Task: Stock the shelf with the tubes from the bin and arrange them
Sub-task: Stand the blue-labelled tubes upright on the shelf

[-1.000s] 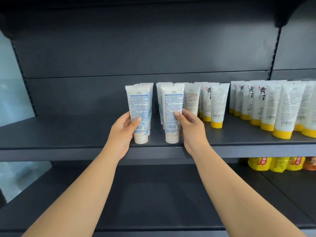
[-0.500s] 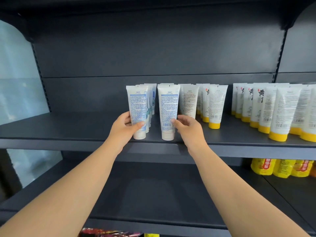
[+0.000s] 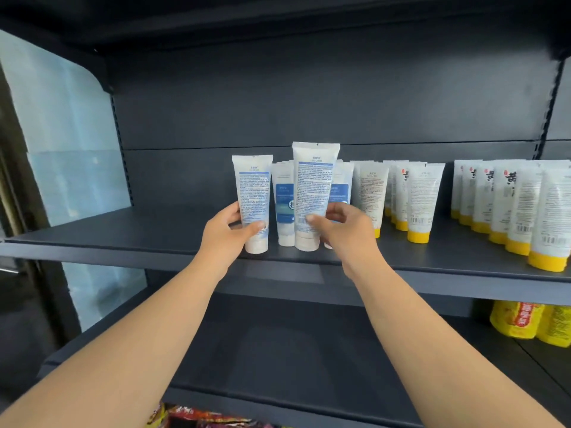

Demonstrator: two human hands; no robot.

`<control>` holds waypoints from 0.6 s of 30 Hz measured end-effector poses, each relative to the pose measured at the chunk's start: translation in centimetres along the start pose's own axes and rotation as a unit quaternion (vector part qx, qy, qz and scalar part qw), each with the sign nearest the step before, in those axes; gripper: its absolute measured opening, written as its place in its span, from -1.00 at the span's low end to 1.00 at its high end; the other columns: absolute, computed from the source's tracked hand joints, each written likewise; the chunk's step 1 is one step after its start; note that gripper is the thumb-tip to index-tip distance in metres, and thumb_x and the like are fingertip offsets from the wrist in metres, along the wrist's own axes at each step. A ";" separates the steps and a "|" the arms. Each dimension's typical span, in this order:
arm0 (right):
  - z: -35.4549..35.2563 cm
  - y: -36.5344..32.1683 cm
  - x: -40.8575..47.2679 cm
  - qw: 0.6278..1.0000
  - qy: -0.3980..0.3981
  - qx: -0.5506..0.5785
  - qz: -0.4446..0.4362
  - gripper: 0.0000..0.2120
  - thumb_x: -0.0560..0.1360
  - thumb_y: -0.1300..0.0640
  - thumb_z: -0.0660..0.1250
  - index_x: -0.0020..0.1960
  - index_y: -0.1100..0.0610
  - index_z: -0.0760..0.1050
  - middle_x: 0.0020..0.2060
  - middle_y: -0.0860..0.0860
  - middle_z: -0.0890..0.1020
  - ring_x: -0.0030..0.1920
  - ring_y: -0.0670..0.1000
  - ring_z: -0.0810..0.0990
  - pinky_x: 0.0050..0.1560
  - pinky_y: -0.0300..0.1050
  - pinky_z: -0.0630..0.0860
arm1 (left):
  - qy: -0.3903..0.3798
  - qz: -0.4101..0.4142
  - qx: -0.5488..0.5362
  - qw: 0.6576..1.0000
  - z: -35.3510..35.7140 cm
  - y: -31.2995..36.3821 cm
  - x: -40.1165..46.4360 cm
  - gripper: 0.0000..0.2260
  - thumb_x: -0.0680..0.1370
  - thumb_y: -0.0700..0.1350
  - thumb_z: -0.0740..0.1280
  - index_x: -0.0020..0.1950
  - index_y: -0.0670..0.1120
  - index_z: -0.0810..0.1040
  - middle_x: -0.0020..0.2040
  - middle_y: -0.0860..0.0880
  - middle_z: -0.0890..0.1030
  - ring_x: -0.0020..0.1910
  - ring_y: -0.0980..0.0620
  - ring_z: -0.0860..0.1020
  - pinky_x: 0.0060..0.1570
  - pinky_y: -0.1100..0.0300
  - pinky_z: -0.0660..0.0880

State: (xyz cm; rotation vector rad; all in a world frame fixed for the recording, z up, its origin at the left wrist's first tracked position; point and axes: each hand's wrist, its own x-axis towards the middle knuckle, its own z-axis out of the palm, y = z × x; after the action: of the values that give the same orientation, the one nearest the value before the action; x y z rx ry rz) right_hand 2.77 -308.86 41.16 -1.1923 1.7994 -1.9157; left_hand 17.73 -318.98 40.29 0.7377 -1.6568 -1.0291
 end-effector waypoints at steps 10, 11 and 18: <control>13.2 -1.1 0.1 1.000 0.029 -0.010 0.007 -0.90 0.44 0.17 0.39 -0.05 0.11 0.53 -0.06 0.01 0.63 -0.03 -0.01 0.59 0.04 -0.11 0.55 | -0.008 -0.010 0.031 0.999 -11.5 -3.8 5.4 -0.60 0.42 -0.22 0.45 0.22 -0.05 0.46 -0.02 0.09 0.56 -0.06 0.13 0.55 0.11 0.06 0.50; 14.3 -0.7 0.6 0.999 0.045 -0.017 0.021 -0.90 0.44 0.17 0.38 -0.05 0.12 0.52 -0.04 0.02 0.63 0.00 0.01 0.59 0.09 -0.06 0.54 | -0.023 -0.009 0.041 0.999 -12.5 -4.4 6.3 -0.59 0.41 -0.21 0.45 0.22 -0.06 0.45 0.00 0.08 0.56 -0.05 0.11 0.55 0.11 0.06 0.50; 18.8 1.8 4.3 0.990 0.099 -0.060 0.087 -0.75 0.44 0.16 0.39 0.10 0.17 0.55 0.01 0.04 0.63 0.05 0.05 0.60 0.08 -0.03 0.55 | -0.106 -0.019 0.044 0.993 -15.1 -7.8 11.3 -0.65 0.40 -0.19 0.46 0.07 -0.01 0.39 -0.01 0.07 0.54 0.04 0.03 0.55 0.13 -0.01 0.51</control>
State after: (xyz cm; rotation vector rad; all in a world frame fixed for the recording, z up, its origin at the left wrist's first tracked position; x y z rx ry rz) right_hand 12.53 -325.51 39.26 -0.8715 2.0701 -1.9068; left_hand 28.56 -336.30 40.10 0.7398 -1.8868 -1.0965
